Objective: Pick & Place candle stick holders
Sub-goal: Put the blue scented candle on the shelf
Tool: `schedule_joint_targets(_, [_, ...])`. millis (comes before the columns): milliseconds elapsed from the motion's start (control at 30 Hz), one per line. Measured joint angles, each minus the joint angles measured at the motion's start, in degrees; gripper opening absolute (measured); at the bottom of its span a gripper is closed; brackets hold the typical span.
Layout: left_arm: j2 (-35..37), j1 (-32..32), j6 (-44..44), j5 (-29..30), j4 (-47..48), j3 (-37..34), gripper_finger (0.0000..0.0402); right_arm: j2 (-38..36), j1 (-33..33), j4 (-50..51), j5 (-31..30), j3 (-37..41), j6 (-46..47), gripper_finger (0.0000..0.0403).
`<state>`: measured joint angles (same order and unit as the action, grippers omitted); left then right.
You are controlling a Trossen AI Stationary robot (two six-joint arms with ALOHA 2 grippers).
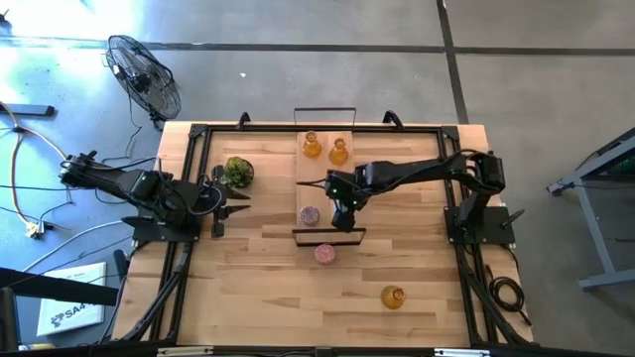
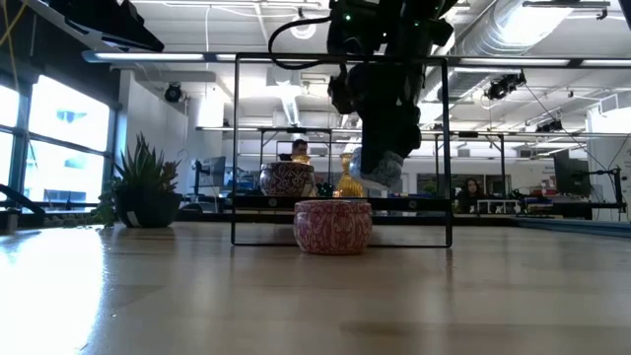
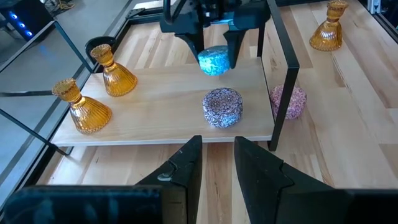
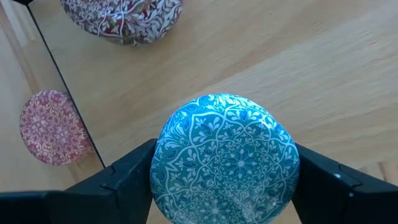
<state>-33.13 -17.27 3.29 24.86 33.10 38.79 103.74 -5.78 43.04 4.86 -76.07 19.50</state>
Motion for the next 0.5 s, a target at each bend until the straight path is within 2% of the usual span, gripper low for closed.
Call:
schedule_joint_targets(167, [0.0,0.0,0.0,0.0,0.0,0.0,0.0092,0.1,0.2,-1.0,-0.1,0.0,0.0,0.0286])
schedule_joint_targets(333, [0.0,0.0,0.0,0.0,0.0,0.0,0.0092,0.1,0.3,-1.4,-0.3,0.0,-0.4,0.0325])
schedule_joint_targets(500, [0.0,0.0,0.0,0.0,0.0,0.0,0.0092,0.1,0.3,-2.0,0.1,0.0,-0.5,0.0328])
